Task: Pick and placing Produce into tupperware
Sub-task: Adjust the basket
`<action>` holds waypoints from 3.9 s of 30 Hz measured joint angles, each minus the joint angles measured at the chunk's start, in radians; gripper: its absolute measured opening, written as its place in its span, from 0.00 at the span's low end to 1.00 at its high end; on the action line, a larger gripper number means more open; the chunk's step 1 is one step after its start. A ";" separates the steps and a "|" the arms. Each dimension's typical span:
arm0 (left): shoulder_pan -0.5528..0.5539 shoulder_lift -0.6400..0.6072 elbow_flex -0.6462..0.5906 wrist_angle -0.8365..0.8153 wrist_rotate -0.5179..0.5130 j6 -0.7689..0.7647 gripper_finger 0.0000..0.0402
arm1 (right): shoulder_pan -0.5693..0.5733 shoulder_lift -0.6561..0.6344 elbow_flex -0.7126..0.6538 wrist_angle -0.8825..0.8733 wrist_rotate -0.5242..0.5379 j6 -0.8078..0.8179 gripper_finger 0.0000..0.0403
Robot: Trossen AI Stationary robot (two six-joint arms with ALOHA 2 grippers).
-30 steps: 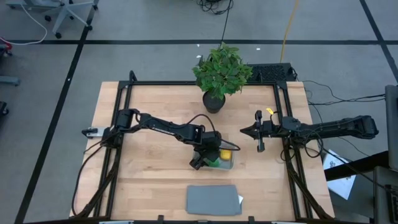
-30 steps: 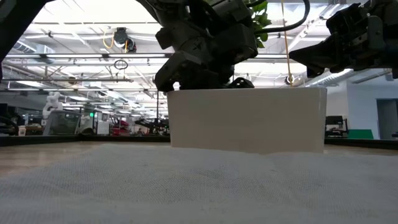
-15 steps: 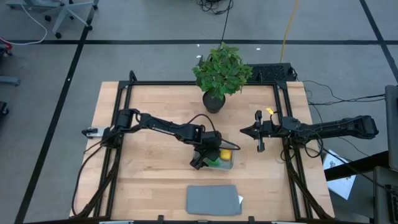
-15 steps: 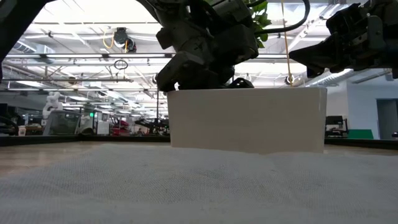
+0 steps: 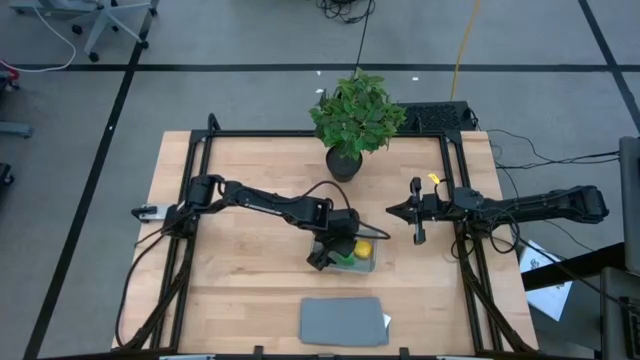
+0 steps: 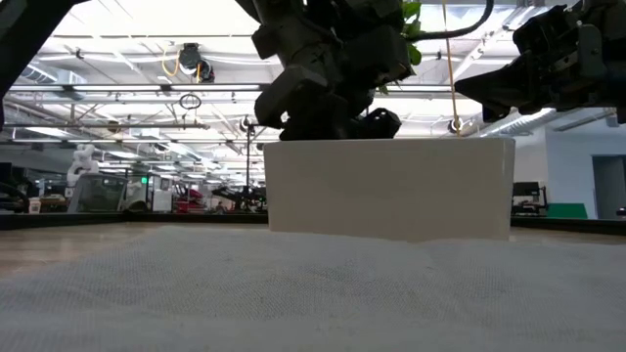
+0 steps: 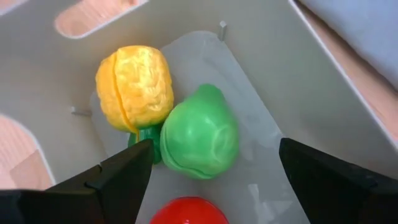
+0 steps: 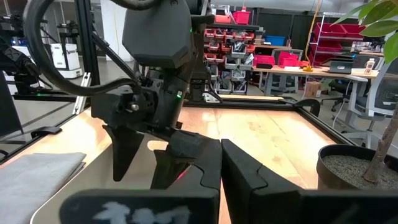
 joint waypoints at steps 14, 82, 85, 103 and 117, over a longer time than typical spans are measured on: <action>-0.003 -0.001 0.000 -0.012 -0.008 -0.012 0.87 | 0.000 0.000 0.000 0.000 0.000 -0.002 0.00; -0.182 -1.086 -0.699 0.440 -0.831 -0.157 0.00 | 0.002 -0.034 0.000 0.031 -0.036 0.031 0.00; -0.204 -1.137 -0.803 0.512 -0.832 -0.203 0.00 | 0.002 -0.034 0.000 0.036 -0.036 0.030 0.00; -0.309 -1.294 -1.357 1.129 -0.938 -0.278 0.00 | 0.002 -0.034 0.000 0.036 -0.035 0.040 0.00; -0.312 -1.091 -1.447 1.237 -0.795 -0.479 0.00 | 0.002 -0.034 0.000 0.029 -0.029 0.034 0.00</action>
